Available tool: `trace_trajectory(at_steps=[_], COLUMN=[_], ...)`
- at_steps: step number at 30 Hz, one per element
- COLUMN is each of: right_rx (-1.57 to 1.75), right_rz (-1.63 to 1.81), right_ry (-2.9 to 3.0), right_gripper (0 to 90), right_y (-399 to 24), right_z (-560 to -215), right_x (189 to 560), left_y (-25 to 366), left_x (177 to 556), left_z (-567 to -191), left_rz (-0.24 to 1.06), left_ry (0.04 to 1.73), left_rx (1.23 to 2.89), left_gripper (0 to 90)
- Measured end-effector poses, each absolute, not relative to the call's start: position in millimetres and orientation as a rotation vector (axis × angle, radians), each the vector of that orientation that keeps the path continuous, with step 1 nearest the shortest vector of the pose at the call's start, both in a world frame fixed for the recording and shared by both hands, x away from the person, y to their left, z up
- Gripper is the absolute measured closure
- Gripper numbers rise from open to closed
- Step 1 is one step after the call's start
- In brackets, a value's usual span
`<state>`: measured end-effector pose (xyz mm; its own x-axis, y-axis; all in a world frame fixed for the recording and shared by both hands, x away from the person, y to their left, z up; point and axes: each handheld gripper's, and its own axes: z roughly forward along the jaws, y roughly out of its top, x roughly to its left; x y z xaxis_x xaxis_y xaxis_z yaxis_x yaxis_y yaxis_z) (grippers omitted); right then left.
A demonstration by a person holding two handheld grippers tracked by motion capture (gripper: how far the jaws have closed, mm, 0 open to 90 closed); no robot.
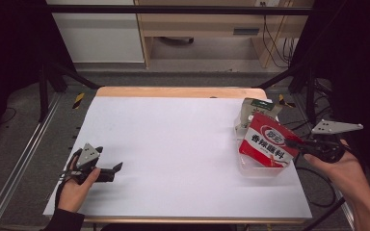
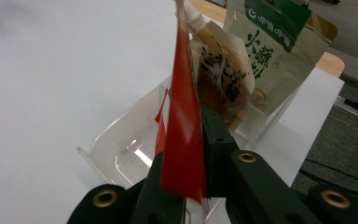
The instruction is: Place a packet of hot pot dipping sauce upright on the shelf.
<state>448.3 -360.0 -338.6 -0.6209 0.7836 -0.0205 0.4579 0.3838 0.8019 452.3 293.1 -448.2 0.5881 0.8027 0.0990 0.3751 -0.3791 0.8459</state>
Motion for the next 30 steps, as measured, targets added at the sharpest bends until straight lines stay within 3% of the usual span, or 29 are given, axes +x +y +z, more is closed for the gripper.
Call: trace_trajectory(at_steps=[5,9,13,22,30], right_rx=[1.051,1.009,0.976,0.923,0.884], right_rz=[1.104,1.086,1.054,1.055,1.123], right_ry=[2.216,2.163,2.108,2.058,2.073], right_gripper=[67.2,42.9,27.9,15.8,7.4], right_y=[-358.1,-351.1,-344.5,-331.2,-292.5], right_z=[-337.1,-330.6,-320.0,-290.7,-258.6], right_x=[446.8,446.3,446.6,443.8,433.0], left_y=[292.6,292.7,292.8,292.3,291.0], left_x=[452.4,452.1,452.2,452.4,452.2], left_z=[-448.5,-448.3,-448.3,-448.4,-448.6], left_rz=[0.648,0.649,0.647,0.644,0.644], left_ry=[0.936,0.936,0.935,0.932,0.928], left_rx=[1.988,1.987,1.988,1.99,1.997], left_gripper=[4.8,4.8,4.8,4.7,4.7])
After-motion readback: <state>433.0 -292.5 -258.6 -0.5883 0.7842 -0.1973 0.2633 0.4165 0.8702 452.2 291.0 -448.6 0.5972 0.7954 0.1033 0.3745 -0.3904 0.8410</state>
